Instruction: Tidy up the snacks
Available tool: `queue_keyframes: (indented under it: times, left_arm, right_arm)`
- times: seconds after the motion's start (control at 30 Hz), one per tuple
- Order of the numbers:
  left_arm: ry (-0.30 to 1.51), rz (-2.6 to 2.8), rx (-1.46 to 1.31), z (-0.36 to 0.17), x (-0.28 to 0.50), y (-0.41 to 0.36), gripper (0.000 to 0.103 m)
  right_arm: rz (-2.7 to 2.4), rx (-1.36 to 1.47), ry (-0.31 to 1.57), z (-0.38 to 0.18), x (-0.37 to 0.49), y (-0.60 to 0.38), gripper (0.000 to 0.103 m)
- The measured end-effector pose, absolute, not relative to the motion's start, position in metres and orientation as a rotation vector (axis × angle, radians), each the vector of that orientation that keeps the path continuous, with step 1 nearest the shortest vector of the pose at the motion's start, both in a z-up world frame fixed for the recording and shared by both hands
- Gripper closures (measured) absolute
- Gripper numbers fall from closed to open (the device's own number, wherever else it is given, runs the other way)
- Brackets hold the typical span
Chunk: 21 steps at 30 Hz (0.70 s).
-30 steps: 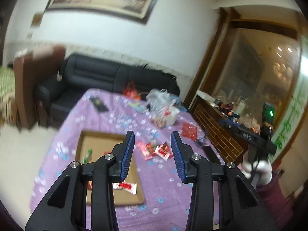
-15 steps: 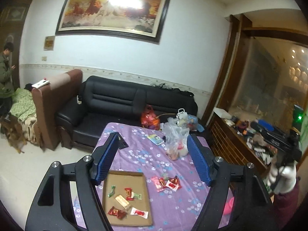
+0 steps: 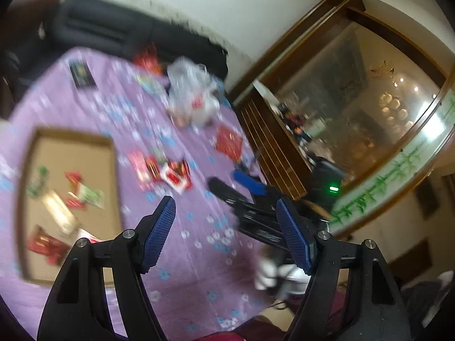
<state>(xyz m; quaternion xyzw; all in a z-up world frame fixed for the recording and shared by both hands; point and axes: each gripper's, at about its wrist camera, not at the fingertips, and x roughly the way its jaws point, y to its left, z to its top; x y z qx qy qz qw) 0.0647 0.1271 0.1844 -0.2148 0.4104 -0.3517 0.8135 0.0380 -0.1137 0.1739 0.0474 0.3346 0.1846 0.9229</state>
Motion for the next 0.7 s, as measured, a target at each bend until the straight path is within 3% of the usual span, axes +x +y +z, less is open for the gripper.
queue_keyframes:
  times: [0.2, 0.53, 0.7]
  left_arm:
    - [0.924, -0.775, -0.376, 0.116, 0.098, 0.089, 0.029]
    - [1.057, -0.882, -0.274, 0.040, 0.126, 0.035, 0.029]
    - [1.168, -0.880, -0.209, 0.013, 0.126, -0.005, 0.029]
  right_arm:
    - [0.220, 0.182, 0.752, 0.092, 0.087, -0.150, 0.023]
    - [0.071, 0.270, 0.651, 0.054, 0.131, -0.202, 0.023]
    - [0.104, 0.407, 0.716, 0.044, 0.142, -0.240, 0.023]
